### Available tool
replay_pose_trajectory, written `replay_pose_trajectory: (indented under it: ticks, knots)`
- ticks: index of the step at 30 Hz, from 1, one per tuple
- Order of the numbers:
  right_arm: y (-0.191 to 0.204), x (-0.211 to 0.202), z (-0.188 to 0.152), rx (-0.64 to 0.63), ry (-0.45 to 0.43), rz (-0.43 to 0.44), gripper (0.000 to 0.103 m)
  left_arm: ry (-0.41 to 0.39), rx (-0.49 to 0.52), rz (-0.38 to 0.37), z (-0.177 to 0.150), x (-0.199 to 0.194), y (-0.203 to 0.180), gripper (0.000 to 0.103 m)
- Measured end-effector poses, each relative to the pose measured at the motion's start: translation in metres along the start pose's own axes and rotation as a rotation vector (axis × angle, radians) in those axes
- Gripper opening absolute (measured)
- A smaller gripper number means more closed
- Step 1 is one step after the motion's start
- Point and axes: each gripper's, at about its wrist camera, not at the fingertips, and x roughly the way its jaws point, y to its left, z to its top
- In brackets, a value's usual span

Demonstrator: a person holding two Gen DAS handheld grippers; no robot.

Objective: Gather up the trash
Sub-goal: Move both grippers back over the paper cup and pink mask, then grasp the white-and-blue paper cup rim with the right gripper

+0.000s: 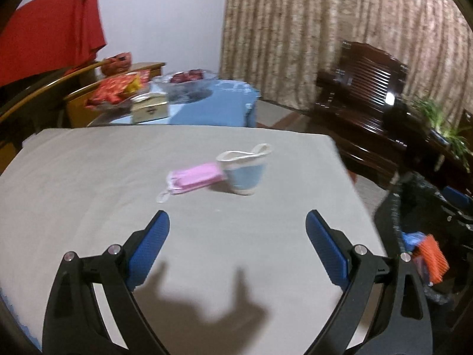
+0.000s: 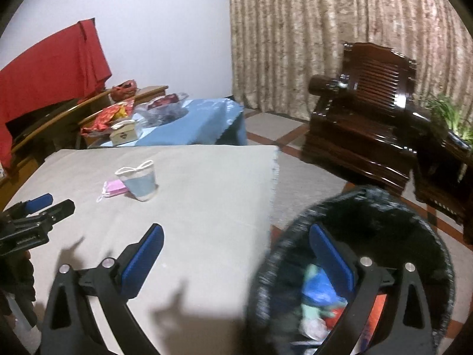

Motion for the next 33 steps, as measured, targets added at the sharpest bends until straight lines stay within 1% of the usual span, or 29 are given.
replay_pose_trajectory:
  ticks: [8, 14, 18, 26, 33]
  knots:
    - [0.056, 0.071, 0.009, -0.034, 0.06, 0.064, 0.097, 0.032, -0.047, 0.08, 0.007, 0.04, 0.056, 0.091]
    - [0.097, 0.119, 0.011, -0.066, 0.101, 0.115, 0.097, 0.05, -0.078, 0.128, 0.005, 0.063, 0.094, 0.091]
    - [0.119, 0.147, 0.012, -0.087, 0.117, 0.132, 0.097, 0.063, -0.101, 0.151, 0.004, 0.08, 0.117, 0.091]
    - [0.15, 0.192, 0.016, -0.113, 0.15, 0.141, 0.097, 0.08, -0.126, 0.165, 0.005, 0.099, 0.145, 0.091]
    - [0.156, 0.212, 0.024, -0.102, 0.158, 0.144, 0.097, 0.082, -0.127, 0.151, 0.009, 0.109, 0.151, 0.091]
